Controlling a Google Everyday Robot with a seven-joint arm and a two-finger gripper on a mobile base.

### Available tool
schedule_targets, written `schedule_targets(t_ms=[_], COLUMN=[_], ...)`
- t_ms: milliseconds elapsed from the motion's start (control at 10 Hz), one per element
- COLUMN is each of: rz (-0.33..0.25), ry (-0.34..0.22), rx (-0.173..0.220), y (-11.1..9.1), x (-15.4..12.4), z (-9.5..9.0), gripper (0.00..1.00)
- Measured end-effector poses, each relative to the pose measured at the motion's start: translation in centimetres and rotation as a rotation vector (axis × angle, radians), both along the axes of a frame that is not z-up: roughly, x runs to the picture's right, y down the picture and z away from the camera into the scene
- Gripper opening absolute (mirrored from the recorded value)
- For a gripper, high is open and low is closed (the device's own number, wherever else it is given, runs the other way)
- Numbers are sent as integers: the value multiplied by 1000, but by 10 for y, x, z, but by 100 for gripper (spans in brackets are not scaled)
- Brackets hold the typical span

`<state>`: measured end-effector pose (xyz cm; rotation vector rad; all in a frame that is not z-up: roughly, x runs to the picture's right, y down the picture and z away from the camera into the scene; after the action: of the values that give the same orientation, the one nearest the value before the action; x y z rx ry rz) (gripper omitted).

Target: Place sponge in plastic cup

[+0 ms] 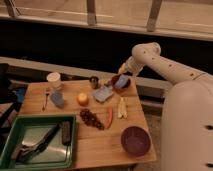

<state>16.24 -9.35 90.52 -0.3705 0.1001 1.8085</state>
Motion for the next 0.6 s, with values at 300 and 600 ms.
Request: schedule_targets(t_ms=[300,600], rz=[21,20], ry=[5,2], rx=[-18,-17], y=[6,7], x=[4,4], z=[29,28], gripper=[63,63])
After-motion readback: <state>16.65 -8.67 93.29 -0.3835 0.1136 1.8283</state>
